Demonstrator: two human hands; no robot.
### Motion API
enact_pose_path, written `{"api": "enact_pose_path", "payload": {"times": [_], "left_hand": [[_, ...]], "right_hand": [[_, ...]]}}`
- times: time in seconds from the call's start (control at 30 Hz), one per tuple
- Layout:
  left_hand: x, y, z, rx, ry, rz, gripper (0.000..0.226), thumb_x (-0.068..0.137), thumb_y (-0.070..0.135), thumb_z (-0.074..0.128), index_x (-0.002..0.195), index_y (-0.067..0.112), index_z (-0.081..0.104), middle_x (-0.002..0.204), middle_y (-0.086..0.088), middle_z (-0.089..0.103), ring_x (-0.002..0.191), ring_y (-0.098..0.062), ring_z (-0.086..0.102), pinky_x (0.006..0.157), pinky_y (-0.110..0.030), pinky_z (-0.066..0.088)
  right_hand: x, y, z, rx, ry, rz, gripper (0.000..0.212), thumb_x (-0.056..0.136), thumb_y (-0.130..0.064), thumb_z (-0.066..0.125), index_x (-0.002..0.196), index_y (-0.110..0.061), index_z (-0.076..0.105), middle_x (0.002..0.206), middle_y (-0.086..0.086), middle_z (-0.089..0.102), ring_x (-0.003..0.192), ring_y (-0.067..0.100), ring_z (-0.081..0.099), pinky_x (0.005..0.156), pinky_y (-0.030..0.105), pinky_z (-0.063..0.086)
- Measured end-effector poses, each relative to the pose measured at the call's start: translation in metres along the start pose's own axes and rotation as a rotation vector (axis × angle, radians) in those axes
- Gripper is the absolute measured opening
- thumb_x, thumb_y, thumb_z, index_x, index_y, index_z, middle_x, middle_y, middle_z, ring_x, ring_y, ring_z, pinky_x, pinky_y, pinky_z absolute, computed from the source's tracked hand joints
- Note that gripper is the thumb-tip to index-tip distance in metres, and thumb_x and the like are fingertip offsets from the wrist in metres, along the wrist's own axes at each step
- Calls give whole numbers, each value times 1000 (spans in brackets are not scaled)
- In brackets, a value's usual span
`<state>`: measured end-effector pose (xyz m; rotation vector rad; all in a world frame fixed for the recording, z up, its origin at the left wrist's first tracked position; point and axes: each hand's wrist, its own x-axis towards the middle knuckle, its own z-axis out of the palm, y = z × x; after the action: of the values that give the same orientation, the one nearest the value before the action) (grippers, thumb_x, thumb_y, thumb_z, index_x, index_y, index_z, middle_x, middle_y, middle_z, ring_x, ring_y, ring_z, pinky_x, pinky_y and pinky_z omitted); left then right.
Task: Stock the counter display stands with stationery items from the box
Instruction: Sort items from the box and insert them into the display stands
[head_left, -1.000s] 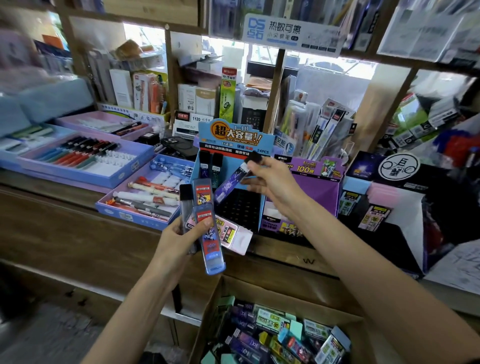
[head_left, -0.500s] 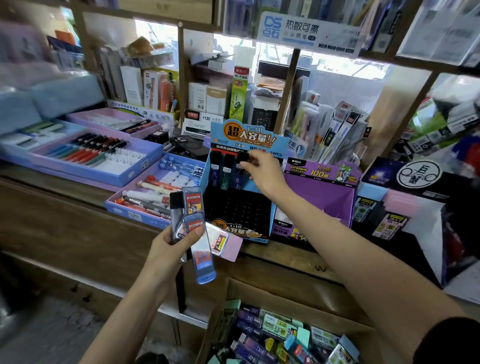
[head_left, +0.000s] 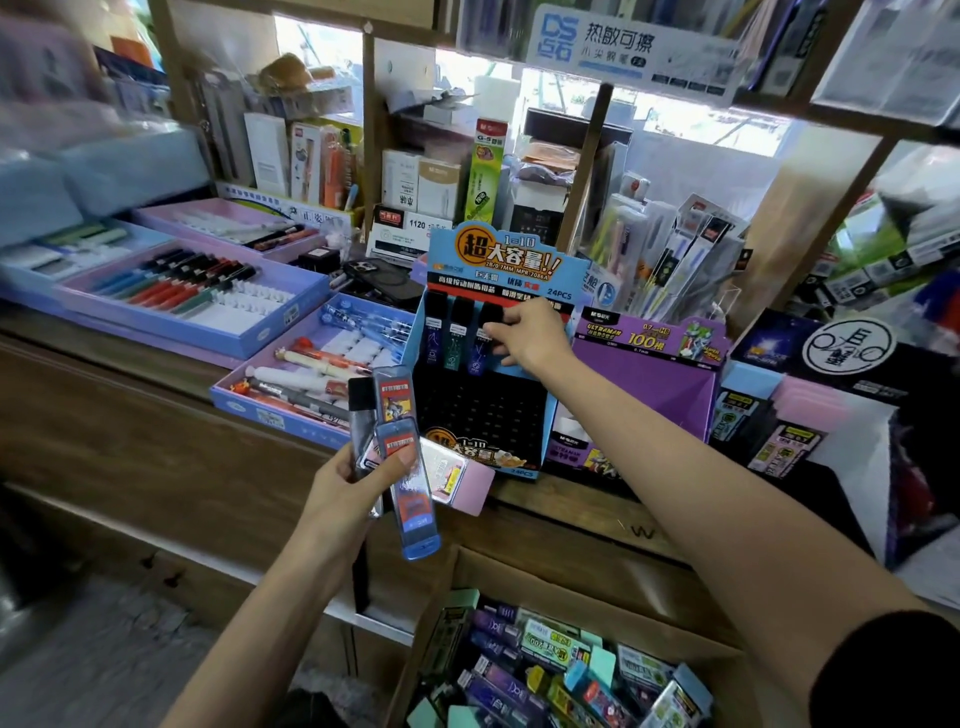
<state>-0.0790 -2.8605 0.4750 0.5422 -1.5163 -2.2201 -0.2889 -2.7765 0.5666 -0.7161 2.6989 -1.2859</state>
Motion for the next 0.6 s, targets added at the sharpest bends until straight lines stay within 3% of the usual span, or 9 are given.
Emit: {"api": "enact_pose_path", "payload": {"times": [0.1,0.2,0.3,0.37,0.4,0.5,0.53,0.6], "left_hand": [[-2,1,5,-25,-3,5,24,72,18,68,96,19,65,85,0,73,84,-20,67,72,-32,51],[-3,4,10,-40,-27,18,25,74,19,67,98,20,64,83,3,74,78,-15,70,61,-24,54],[-3,9,17,-64,-66,35,33,69,23,67,101,20,62,82,4,74,74,-11,71,56,-19,54],[-2,10,26,-108,-89,34,33,69,22,67,101,19,62,80,5,73,72,-10,70,55,-20,54],[-1,9,32,-126,-99,30,32,69,22,67,100,19,62,78,5,73,71,-10,70,54,-20,54],[0,5,58,-145,-128,21,32,66,23,68,98,18,63,76,5,73,69,-9,70,55,-20,54],[-1,3,68,-144,-140,19,32,66,22,69,97,18,63,76,5,73,69,-9,70,55,-21,54],[-2,-2,86,-148,-153,8,29,67,20,69,95,17,63,75,5,73,67,-9,69,55,-21,54]], "right_hand": [[-4,-8,-7,-250,-26,-33,30,90,-20,62,69,0,55,73,21,62,70,31,60,71,44,53],[-32,-12,-16,-398,47,-212,36,93,-24,55,63,-5,51,56,5,47,65,28,51,62,32,42],[-80,0,-27,-191,74,-293,24,94,-26,54,89,-7,68,79,2,67,73,16,60,69,27,47],[-113,14,-35,-34,31,-224,21,92,-30,56,104,-15,65,83,-10,63,74,-1,57,64,7,43],[-127,22,-38,25,-14,-159,23,92,-33,57,109,-18,61,84,-13,59,75,-4,55,63,5,41],[-151,45,-41,363,-229,143,29,91,-33,59,113,-15,53,96,-1,62,84,7,59,70,19,48],[-156,51,-42,533,-278,234,25,91,-26,59,110,-11,54,96,4,63,81,13,61,69,25,51],[-162,59,-48,706,-281,304,14,91,-16,59,102,-7,55,86,9,64,67,15,62,60,26,52]]}}
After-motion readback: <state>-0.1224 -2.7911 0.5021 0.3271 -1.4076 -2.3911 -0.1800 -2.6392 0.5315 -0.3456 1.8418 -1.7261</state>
